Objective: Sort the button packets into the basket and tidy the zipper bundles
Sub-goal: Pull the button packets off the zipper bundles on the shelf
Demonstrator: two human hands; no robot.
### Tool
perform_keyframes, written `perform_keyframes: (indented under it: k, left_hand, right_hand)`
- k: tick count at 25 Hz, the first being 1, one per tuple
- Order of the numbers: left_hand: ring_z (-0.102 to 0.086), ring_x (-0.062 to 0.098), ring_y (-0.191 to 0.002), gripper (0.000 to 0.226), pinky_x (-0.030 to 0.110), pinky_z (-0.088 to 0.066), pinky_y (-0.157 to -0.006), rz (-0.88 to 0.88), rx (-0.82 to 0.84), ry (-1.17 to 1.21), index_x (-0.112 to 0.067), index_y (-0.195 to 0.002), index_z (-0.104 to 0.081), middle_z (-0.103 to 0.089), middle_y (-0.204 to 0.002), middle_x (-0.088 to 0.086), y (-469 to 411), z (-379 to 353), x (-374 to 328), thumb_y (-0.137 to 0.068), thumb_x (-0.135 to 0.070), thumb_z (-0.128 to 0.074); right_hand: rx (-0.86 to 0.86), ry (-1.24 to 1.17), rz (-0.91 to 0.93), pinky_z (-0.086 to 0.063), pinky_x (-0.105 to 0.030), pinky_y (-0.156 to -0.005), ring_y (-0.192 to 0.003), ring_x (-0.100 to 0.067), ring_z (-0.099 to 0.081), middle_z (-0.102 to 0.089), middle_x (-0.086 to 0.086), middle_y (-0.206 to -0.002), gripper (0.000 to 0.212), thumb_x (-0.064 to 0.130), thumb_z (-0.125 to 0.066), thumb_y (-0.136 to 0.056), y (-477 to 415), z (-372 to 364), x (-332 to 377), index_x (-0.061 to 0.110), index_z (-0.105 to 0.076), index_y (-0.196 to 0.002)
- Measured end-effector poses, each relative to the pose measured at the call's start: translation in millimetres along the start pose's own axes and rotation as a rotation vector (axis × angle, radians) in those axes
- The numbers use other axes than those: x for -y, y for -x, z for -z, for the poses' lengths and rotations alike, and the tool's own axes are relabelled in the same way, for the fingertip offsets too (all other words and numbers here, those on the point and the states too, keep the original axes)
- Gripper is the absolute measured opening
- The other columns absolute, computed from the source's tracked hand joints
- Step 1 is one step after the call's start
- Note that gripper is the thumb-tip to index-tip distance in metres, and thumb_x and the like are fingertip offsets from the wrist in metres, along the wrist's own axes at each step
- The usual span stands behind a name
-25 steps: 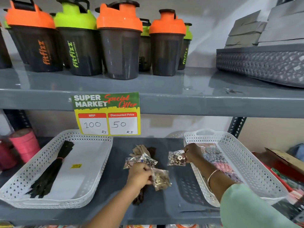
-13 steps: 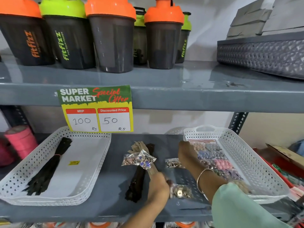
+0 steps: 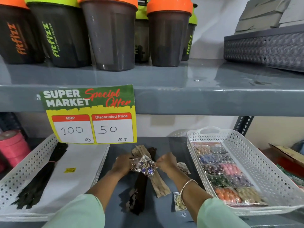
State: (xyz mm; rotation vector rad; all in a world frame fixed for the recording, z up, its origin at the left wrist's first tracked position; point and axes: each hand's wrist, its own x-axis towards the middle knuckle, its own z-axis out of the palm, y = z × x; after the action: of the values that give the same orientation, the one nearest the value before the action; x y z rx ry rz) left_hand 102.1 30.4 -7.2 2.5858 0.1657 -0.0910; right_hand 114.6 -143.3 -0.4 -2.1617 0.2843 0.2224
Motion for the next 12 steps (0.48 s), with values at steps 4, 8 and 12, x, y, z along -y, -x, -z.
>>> perform_keyframes:
  k: [4, 8, 12]
  left_hand:
    - [-0.058, 0.03, -0.113, 0.023, 0.034, -0.04, -0.096, -0.019, -0.015, -0.071, -0.013, -0.102, -0.071, -0.069, -0.111, 0.013, 7, 3, -5, -0.087, -0.017, -0.053]
    - [-0.056, 0.022, -0.08, 0.026, 0.023, -0.04, -0.061, 0.067, -0.035, 0.267, -0.009, -0.056, -0.06, -0.053, -0.057, 0.001, -1, 24, -5, -0.079, 0.004, -0.062]
    - [-0.054, 0.02, -0.07, 0.016, 0.012, -0.047, -0.042, 0.072, -0.032, 0.544, -0.008, -0.076, -0.056, -0.053, -0.067, 0.005, -6, 38, -46, -0.085, 0.005, -0.059]
  right_hand:
    - [0.056, 0.022, -0.019, -0.046, -0.011, -0.047, -0.049, -0.005, -0.051, -0.06, -0.003, -0.059, 0.029, 0.0, -0.062, -0.084, 10, 11, 2, 0.006, -0.062, -0.055]
    - [0.061, 0.139, 0.084, -0.054, -0.016, -0.055, -0.054, -0.008, -0.056, -0.071, -0.008, -0.076, 0.008, 0.002, -0.063, -0.083, 21, 51, 9, 0.0, -0.069, -0.078]
    - [-0.039, 0.293, 0.167, -0.058, -0.029, -0.07, -0.049, -0.007, -0.056, -0.074, -0.02, -0.085, 0.013, 0.002, -0.065, -0.083, 33, 96, 0, -0.009, -0.071, -0.083]
